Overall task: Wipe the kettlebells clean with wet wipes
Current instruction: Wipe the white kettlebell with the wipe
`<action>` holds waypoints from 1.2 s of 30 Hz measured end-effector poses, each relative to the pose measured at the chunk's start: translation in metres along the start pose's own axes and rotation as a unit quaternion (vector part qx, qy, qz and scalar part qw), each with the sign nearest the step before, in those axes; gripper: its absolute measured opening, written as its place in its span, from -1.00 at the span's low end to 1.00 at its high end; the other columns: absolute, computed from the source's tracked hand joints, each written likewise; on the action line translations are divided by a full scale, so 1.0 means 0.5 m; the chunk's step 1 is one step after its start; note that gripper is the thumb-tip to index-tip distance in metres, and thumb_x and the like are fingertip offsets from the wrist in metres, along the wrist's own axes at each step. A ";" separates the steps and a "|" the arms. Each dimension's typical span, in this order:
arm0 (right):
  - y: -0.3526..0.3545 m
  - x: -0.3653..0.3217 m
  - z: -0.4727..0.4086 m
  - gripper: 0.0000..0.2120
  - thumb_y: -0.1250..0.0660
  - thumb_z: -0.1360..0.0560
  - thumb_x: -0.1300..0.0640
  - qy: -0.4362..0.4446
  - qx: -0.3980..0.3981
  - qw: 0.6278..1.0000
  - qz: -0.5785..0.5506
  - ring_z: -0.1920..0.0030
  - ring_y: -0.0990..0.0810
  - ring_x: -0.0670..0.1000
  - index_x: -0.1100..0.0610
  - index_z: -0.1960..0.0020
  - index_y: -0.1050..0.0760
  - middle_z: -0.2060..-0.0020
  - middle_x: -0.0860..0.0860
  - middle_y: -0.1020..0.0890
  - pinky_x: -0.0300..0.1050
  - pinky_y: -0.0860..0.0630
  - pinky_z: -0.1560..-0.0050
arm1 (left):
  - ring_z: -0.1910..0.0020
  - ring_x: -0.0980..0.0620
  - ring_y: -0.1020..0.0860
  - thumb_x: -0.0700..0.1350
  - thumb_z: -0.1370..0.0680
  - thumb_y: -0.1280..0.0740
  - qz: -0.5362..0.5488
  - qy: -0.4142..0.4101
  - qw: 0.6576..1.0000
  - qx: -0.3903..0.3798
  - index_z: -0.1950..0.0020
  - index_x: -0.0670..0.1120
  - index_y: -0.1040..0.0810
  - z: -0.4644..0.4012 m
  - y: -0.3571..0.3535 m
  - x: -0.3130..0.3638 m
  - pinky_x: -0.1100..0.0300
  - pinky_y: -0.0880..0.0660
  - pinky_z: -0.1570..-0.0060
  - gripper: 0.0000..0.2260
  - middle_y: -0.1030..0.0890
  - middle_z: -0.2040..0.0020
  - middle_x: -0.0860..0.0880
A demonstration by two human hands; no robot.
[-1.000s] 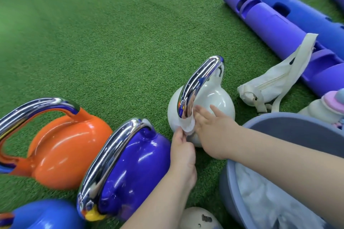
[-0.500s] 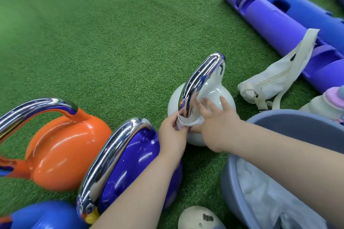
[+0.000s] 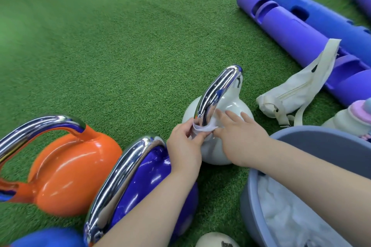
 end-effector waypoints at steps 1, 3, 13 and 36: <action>0.004 0.001 -0.004 -0.53 -0.06 -0.56 0.14 0.004 0.002 1.000 -0.030 -0.53 0.11 0.04 0.03 -0.46 -0.20 -0.53 0.07 0.16 0.02 0.07 -0.49 | 0.02 0.04 -0.56 -0.21 -0.38 -0.48 -0.014 -0.015 1.000 0.004 0.05 0.13 -0.57 -0.001 0.005 0.013 0.24 -0.42 -0.03 -0.72 -0.57 0.12 0.10; 0.014 0.007 -0.014 -0.60 -0.07 -0.56 0.20 0.006 0.012 0.992 -0.129 -0.51 -0.04 0.05 0.10 -0.39 -0.32 -0.52 0.10 0.01 -0.09 -0.12 -0.44 | 0.02 0.06 -0.54 -0.19 -0.39 -0.48 -0.038 -0.040 0.998 0.009 -0.03 0.02 -0.60 -0.005 0.011 0.041 0.33 -0.38 0.03 -0.75 -0.51 0.16 0.17; 0.016 0.052 -0.034 -0.60 0.04 -0.41 0.49 -0.069 0.026 0.620 -0.781 0.28 -0.35 -0.04 0.12 0.19 -0.47 0.23 0.04 -0.41 -0.24 -0.37 0.18 | -0.06 -0.14 -0.50 0.03 -0.59 -0.18 -0.257 -0.080 0.957 -0.111 -0.03 -0.14 -0.42 -0.066 -0.060 0.165 0.14 -0.23 0.15 -0.76 -0.55 0.01 -0.12; 0.082 0.223 -0.006 -0.71 -0.11 -0.45 0.35 -0.207 0.249 0.689 -0.649 0.10 -0.48 -0.02 0.03 0.15 -0.51 0.13 -0.05 -0.54 -0.19 -0.33 0.21 | -0.23 -0.05 -0.32 -0.16 -0.48 -0.32 -0.555 -0.351 0.719 -0.228 -0.07 0.00 -0.43 -0.159 -0.076 0.223 -0.06 -0.18 -0.36 -0.80 -0.42 -0.16 0.00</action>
Point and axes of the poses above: each hand's wrist, its own z-axis away from the middle knuckle, its own y-axis out of the back of the hand, x = y × z, the point moved 9 cm from there along -z, towards the middle knuckle
